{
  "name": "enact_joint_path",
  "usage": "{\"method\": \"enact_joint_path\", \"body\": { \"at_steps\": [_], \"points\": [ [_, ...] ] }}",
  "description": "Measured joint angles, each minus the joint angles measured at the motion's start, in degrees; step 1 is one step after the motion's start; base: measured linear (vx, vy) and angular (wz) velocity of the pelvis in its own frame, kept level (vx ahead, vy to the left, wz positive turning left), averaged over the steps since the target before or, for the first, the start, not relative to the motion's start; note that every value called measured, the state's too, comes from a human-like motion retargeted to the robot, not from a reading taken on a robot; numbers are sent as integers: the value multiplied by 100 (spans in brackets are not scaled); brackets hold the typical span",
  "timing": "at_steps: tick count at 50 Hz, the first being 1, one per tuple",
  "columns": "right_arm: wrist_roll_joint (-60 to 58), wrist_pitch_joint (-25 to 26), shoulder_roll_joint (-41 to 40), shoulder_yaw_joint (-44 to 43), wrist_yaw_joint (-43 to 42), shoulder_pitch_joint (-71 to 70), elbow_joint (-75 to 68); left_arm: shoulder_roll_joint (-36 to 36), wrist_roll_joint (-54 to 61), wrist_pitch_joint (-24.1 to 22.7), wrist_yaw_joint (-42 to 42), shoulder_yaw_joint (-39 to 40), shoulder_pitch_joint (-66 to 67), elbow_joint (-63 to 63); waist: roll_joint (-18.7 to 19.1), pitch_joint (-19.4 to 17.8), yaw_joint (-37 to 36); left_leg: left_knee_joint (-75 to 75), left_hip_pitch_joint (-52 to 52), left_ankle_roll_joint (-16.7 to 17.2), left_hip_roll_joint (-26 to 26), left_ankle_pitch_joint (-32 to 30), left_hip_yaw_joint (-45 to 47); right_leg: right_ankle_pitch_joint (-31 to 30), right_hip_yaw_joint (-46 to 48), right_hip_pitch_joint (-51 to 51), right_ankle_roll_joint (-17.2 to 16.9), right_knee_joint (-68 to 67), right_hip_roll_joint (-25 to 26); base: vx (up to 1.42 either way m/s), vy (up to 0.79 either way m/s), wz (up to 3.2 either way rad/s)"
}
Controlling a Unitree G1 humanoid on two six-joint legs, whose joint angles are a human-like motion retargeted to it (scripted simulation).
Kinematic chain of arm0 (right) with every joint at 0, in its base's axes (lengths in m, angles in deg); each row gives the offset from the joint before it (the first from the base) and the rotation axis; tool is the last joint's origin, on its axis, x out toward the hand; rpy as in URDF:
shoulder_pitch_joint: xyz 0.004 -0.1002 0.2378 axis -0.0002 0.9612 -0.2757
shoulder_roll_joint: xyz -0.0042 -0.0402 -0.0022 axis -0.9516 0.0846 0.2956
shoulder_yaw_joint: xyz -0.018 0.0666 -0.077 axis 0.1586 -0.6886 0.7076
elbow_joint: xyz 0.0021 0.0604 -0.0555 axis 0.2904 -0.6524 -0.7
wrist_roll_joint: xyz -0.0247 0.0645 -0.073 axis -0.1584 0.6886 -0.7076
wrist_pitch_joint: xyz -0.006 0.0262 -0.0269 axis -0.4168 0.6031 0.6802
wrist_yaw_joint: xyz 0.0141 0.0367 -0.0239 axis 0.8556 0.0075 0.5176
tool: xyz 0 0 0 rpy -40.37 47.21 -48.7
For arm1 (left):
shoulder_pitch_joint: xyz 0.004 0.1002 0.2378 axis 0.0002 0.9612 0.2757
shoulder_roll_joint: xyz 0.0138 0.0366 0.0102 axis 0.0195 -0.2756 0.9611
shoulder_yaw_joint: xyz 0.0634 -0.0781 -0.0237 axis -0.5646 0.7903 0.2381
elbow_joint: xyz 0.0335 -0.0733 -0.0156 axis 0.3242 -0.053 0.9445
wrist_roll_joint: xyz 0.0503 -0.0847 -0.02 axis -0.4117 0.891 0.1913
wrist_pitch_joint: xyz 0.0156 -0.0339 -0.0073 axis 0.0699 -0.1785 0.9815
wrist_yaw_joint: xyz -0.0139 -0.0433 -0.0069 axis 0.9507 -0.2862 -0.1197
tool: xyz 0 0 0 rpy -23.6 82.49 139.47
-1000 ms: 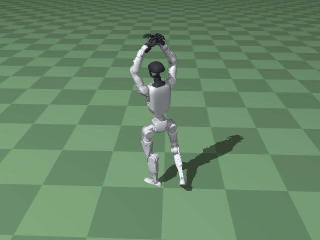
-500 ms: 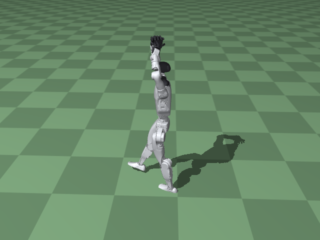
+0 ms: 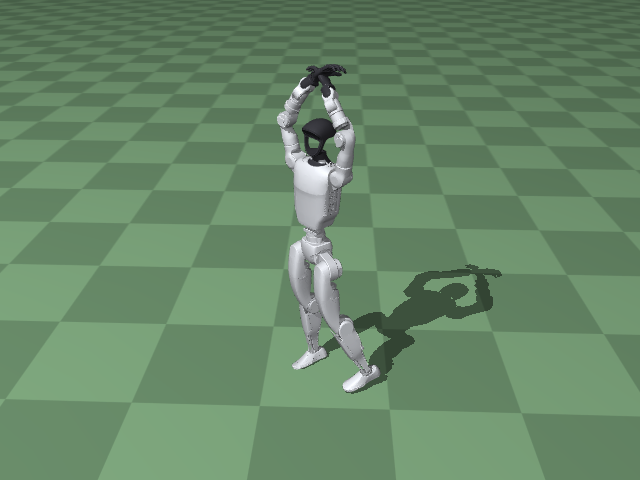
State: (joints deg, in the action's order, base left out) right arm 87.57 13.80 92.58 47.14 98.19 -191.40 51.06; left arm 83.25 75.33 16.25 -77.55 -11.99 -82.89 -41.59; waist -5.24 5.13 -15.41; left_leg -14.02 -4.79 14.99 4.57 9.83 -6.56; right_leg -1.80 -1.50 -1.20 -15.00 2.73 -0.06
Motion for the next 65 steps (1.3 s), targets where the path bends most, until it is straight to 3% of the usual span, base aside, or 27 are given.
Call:
{"method": "enact_joint_path", "body": {
  "at_steps": [5,7,13,18,26,36,40,47,50,55,58,62,65],
  "points": [
    [50,22,13,49,36,-90,72,18,228,31,-10,0,-77,-114,-49,108,-88,-380,726,-17,298,113,1864,117,561,1,0,-77,-53,10,-24,124],
    [24,26,16,49,61,-62,111,74,314,55,-26,0,-78,-153,-92,246,-100,40,978,-32,186,-58,2231,155,822,108,0,-106,-153,14,-2,129],
    [21,-94,97,48,34,139,174,94,209,107,99,0,-4,-182,68,417,-312,1827,1370,-10,127,-984,2508,426,1423,122,0,-287,-183,11,12,95],
    [147,-139,117,36,155,254,167,122,24,122,250,0,31,-119,141,363,-521,1902,2242,1,202,-1525,2618,477,1686,43,0,-276,-354,5,22,54],
    [194,-144,36,42,141,241,30,116,44,149,216,0,45,-5,-32,685,-580,1902,3330,1,883,-2091,3327,546,1894,250,0,-175,-441,19,8,20],
    [177,-94,5,48,148,379,4,123,156,197,239,0,147,-4,-80,1110,-355,1902,3232,1,1283,-1795,4620,725,2146,130,0,-313,-536,34,17,13],
    [424,-50,227,46,281,534,195,76,166,184,216,0,213,-147,-138,645,-368,1902,2186,1,1007,-1643,5200,795,2245,-583,0,-665,-920,47,29,17],
    [876,247,655,49,756,962,365,-54,98,239,392,0,472,-221,-186,657,118,1902,1378,1,309,-1225,4722,-398,2665,-1202,21,-1485,-1646,59,47,68],
    [840,295,710,49,815,1100,376,-71,64,239,364,0,596,-198,-47,577,283,1902,879,1,293,-954,4482,-915,2812,-1086,259,-2541,-1811,58,34,55],
    [793,333,610,49,755,1011,336,-19,141,231,215,0,648,-222,102,413,530,1902,469,-67,277,-680,4135,-421,2082,56,300,-4397,-1673,43,23,57],
    [817,388,569,49,736,971,303,15,204,268,197,0,665,-252,105,306,682,1820,341,-93,184,-502,3919,63,1794,691,286,-4637,-1468,36,18,70],
    [817,433,545,49,711,1006,273,26,250,368,201,0,703,-263,94,167,936,1605,218,-141,48,-245,3569,495,2036,1179,469,-3858,-1363,34,15,83],
    [819,437,531,49,681,1045,266,7,248,435,177,0,721,-255,58,41,1224,1474,118,-197,-105,-86,3207,459,2208,1309,375,-2560,-1197,34,10,112]
  ]
}}
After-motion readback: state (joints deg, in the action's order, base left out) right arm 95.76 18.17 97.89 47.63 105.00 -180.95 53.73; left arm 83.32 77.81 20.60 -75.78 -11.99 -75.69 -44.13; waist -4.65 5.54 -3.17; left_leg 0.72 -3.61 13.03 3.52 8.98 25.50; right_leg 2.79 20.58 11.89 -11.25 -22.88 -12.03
